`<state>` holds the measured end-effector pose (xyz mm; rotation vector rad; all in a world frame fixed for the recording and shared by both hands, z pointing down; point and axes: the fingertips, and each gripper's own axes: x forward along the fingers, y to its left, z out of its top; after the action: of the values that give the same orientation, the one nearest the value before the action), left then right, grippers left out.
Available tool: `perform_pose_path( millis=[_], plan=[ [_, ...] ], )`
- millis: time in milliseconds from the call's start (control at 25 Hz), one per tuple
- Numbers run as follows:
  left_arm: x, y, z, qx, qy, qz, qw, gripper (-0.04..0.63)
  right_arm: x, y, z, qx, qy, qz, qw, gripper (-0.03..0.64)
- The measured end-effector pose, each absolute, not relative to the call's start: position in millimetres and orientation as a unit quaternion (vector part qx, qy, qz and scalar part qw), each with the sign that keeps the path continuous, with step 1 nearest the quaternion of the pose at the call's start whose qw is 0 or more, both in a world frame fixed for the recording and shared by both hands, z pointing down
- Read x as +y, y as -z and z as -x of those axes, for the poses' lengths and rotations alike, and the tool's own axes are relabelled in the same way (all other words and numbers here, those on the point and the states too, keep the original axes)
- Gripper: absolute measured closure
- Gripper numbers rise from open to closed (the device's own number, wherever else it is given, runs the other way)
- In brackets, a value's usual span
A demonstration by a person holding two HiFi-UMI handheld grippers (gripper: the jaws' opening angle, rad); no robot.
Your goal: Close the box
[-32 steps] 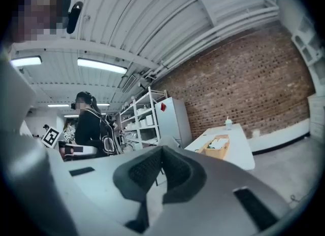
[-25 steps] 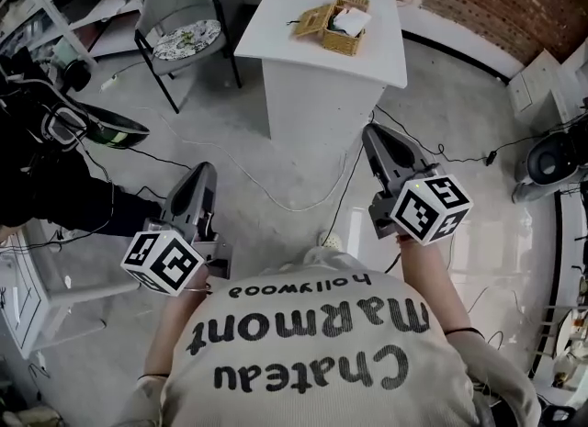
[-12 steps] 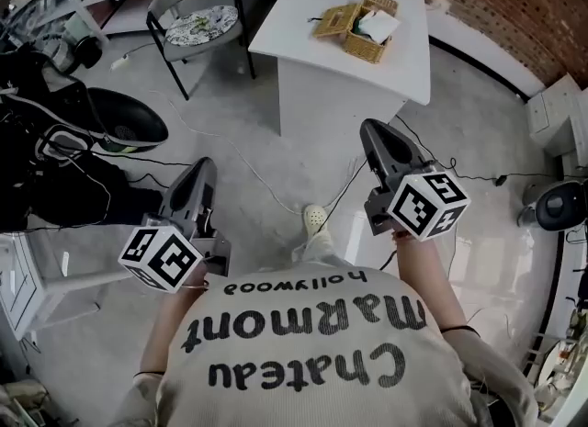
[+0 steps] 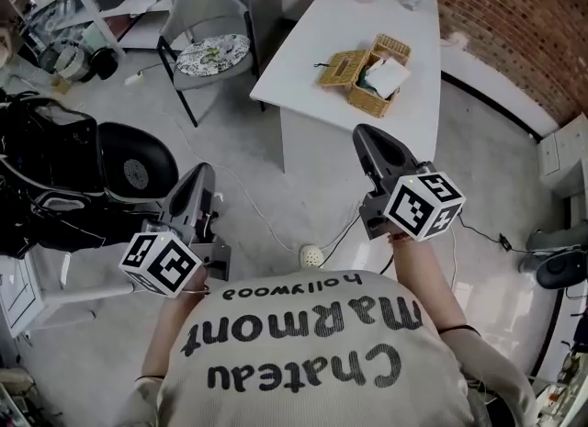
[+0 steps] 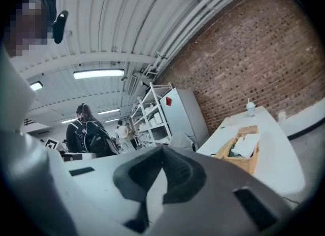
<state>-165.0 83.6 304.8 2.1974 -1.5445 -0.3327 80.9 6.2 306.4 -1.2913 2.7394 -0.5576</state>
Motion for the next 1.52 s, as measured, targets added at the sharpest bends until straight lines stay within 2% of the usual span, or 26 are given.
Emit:
perform_pose_path(
  millis=[280,760,1120,1520],
  plan=[
    [43,-313,149,-0.569,0.123,-0.781,0.224,0.594,-41,-314,-98,0.893,0.171,0.415,0.021,0.615],
    [-9,-344,125,-0.584,0.108,-0.765,0.248,0.594,-105,-377,-125,0.881,0.201,0.427,-0.048,0.612],
    [-45,-355,147,-0.588,0.09,-0.761,0.257,0.594,-139,-412,-106,0.872,0.22,0.428,-0.091,0.534],
    [-139,-362,161,-0.529,0.057,-0.803,0.269,0.594,-205,-430,-81,0.841,0.22,0.469,-0.155,0.43]
  ],
)
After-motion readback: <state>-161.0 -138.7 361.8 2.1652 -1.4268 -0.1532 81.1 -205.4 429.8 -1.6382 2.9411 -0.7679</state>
